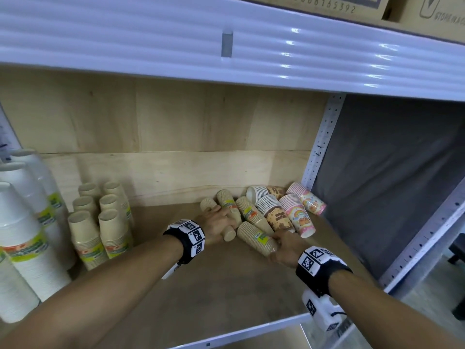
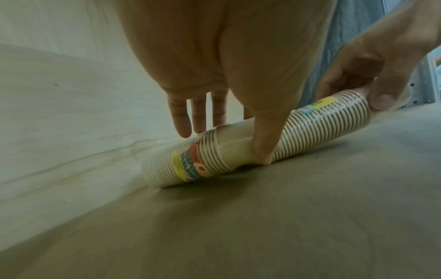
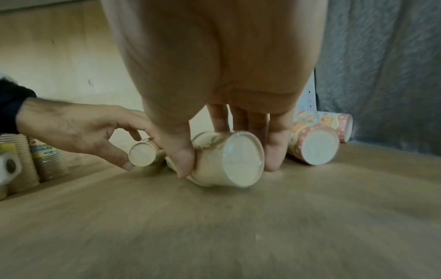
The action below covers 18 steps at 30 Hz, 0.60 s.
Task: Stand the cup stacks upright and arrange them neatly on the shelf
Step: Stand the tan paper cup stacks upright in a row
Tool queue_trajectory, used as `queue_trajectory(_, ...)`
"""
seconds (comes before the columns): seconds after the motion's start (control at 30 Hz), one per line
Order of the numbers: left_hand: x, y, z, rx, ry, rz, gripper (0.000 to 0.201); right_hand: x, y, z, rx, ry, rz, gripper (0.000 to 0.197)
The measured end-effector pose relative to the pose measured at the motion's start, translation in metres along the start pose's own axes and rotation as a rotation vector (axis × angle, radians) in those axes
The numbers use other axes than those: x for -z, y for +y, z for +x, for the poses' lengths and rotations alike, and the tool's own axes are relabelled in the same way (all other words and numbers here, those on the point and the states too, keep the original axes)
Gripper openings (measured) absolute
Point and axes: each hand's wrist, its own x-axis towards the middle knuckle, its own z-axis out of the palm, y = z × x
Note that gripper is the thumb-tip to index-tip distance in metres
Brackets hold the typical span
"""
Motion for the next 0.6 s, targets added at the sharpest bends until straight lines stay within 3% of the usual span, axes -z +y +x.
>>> queue_trajectory(0.27,0.034,-0.004,-0.006,0.013,0.123,-0.108,0.044,0.051,-0.023,0.007,0.01,-0.034,-0.04,0.058)
queue_trajectory(0.4,0.052,-0.007,-0.012,0.117,0.146,-0.239,0.031,0.07,-0.035,0.007,0.058,0.063,-0.017,0.052)
queue_trajectory(0.6,0.076,-0.009,-0.023,0.249,0.13,-0.383,0.033,0.091,-0.067,0.013,0.158,0.121,-0.034,0.054)
